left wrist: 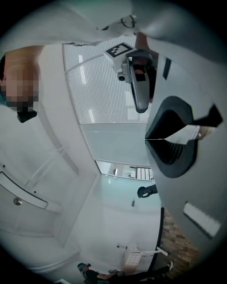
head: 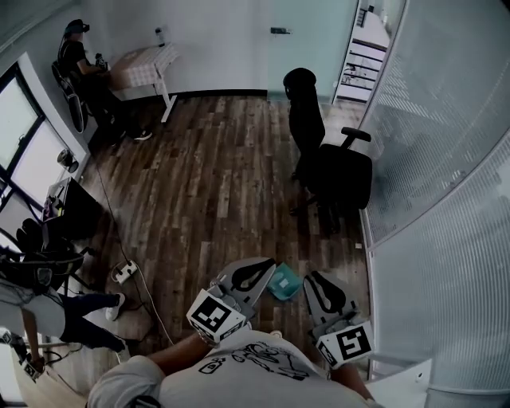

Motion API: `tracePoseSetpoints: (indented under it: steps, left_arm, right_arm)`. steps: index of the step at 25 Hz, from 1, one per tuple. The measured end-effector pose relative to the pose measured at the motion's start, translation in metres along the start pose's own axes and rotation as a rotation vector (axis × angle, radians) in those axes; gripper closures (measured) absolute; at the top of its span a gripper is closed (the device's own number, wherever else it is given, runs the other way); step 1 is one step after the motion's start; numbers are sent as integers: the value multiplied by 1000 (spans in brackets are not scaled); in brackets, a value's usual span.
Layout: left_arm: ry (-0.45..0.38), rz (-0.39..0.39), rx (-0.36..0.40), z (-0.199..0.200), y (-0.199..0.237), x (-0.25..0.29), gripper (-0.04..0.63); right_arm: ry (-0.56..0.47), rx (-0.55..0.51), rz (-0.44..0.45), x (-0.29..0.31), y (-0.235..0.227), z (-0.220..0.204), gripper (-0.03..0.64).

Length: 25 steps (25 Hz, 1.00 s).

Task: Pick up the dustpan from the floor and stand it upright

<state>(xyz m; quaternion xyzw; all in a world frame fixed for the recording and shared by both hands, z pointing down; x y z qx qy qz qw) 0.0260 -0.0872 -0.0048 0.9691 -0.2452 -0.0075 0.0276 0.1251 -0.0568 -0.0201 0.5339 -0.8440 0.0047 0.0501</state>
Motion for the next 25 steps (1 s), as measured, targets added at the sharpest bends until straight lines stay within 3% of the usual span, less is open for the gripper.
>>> tracePoseSetpoints:
  steps: [14,25]
  left_arm:
    - [-2,-58,40,6,-8,16,591]
    - [-1,-56,15,-2,-12,23,591]
  right_arm:
    - [22,-17,-27,2,-8,3,571]
    - [18,-3,-39,-6,-17,-4,572]
Point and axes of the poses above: the fingertips, and each gripper's own axes: x forward along the fingers, y to its left, z out of its top, the point moved 2 cm from there along -x, backward along the fingers, and after that the axes turned 9 degrees about -z, right-handed, at the moved point
